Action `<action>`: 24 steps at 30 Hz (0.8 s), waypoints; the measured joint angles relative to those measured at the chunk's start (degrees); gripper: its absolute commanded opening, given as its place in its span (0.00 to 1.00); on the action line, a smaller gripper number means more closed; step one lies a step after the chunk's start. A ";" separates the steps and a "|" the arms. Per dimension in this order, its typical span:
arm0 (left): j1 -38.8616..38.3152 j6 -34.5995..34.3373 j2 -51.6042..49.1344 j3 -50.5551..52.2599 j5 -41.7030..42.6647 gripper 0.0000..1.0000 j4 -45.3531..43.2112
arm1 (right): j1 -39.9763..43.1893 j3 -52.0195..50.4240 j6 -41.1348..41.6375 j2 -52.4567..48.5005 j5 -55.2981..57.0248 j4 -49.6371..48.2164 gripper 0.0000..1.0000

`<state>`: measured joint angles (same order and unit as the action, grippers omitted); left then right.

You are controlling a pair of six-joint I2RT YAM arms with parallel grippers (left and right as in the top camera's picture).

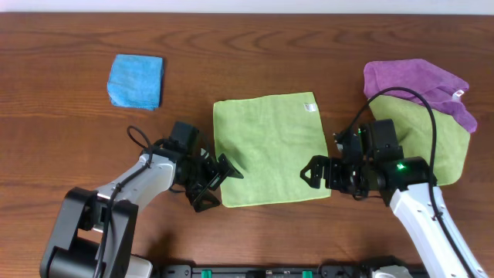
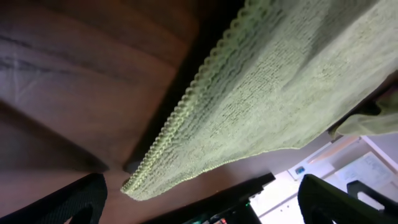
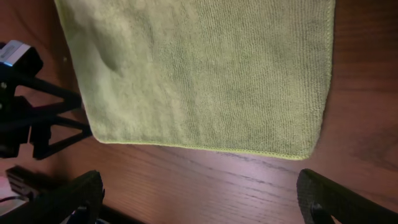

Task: Fold the cloth

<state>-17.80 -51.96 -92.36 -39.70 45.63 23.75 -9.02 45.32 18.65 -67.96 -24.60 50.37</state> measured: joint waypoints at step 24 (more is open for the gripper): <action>-3.10 -3.50 0.00 0.02 -2.75 0.90 -2.54 | 0.00 0.00 0.17 0.00 -1.60 0.02 0.99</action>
<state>-20.91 -55.46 -92.36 -39.68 42.87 21.21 -9.02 45.32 18.83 -67.96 -26.20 50.39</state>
